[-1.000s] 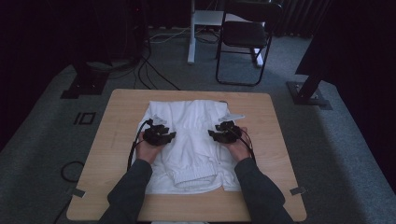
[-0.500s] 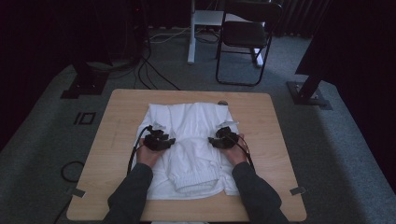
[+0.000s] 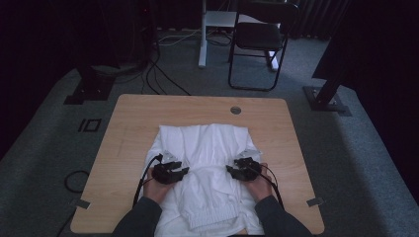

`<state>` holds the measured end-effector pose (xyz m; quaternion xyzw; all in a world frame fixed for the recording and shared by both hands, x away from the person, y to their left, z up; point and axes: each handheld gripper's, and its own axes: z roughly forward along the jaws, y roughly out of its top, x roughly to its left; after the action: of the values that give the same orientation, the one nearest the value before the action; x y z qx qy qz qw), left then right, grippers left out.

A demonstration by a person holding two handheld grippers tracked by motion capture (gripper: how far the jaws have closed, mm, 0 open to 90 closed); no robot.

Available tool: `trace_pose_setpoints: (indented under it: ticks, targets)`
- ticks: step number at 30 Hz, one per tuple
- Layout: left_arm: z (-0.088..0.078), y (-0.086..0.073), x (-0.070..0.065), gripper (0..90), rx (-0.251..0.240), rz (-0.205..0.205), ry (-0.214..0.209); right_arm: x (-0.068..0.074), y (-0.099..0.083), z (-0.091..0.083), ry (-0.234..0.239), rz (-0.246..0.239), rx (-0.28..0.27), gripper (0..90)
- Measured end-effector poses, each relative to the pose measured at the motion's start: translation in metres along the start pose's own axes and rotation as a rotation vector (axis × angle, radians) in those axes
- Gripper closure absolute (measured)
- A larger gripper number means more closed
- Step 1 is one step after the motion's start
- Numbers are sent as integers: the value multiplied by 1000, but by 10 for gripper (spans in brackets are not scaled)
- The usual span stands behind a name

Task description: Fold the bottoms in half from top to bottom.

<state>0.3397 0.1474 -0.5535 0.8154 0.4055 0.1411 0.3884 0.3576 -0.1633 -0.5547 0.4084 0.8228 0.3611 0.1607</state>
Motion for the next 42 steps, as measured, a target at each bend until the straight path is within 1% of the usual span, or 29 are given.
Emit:
trace_pose_setpoints:
  ticks: [3,4,6,7,8,9,10,11,13,15,16,17,19,20,22,25,26,27,29,30,31,33,34,36,37,39,40,42]
  targets:
    - [-4,-2,-8,570,22,19,-2,5,-6,-6,-2,-4,5,540]
    - [-5,0,-9,570,36,24,-6,7,-7,-7,-2,-6,3,540]
    - [-9,6,-7,579,38,37,6,6,-9,-8,4,-5,-4,540]
    - [-12,11,-4,579,27,42,34,6,-9,-8,7,-2,-5,540]
    - [-15,17,0,572,13,46,78,5,-9,-8,9,0,-4,541]
    - [-19,24,7,548,-6,38,114,5,-9,-8,9,1,-3,541]
    - [-22,32,16,515,-30,18,137,5,-9,-8,9,1,-4,541]
    - [-24,40,26,492,-44,-4,163,5,-9,-8,8,2,-6,541]
    - [-22,57,49,433,-46,-51,226,6,-9,-8,6,2,-7,541]
    - [-13,71,72,370,-25,-98,258,5,-9,-8,7,3,-8,541]
    - [-8,75,82,352,-20,-112,277,5,-10,-8,8,5,-9,541]
    - [-2,79,90,327,-19,-125,286,5,-10,-8,8,5,-10,541]
    - [11,82,104,294,15,-150,310,5,-10,-8,11,4,-10,541]
    - [17,81,110,292,29,-170,315,5,-10,-8,12,4,-12,541]
    - [26,78,117,280,51,-197,299,4,-10,-8,14,5,-13,541]
    - [36,73,120,281,88,-196,287,4,-10,-8,18,5,-15,541]
    - [38,71,121,281,93,-198,282,4,-10,-8,18,5,-15,542]
    - [40,70,122,281,95,-208,276,4,-10,-8,18,6,-15,541]
    - [41,68,126,291,95,-232,248,4,-10,-8,16,5,-13,541]
    - [40,67,127,318,91,-235,236,4,-10,-8,16,6,-14,542]
    - [39,66,127,363,90,-233,237,4,-10,-8,17,6,-14,542]
    - [36,65,130,566,86,-232,190,4,-10,-8,16,6,-14,542]
    - [36,64,130,638,86,-236,176,4,-10,-8,15,6,-13,542]
    - [35,64,131,745,83,-237,150,4,-10,-8,14,5,-14,542]
    - [36,64,130,767,81,-231,152,4,-11,-8,14,7,-14,542]
    - [36,65,128,773,85,-221,158,4,-10,-8,15,6,-12,543]
    - [36,65,128,772,85,-221,158,4,-9,-9,21,13,-7,543]
    - [36,64,129,772,85,-224,156,0,-6,-10,52,24,4,547]
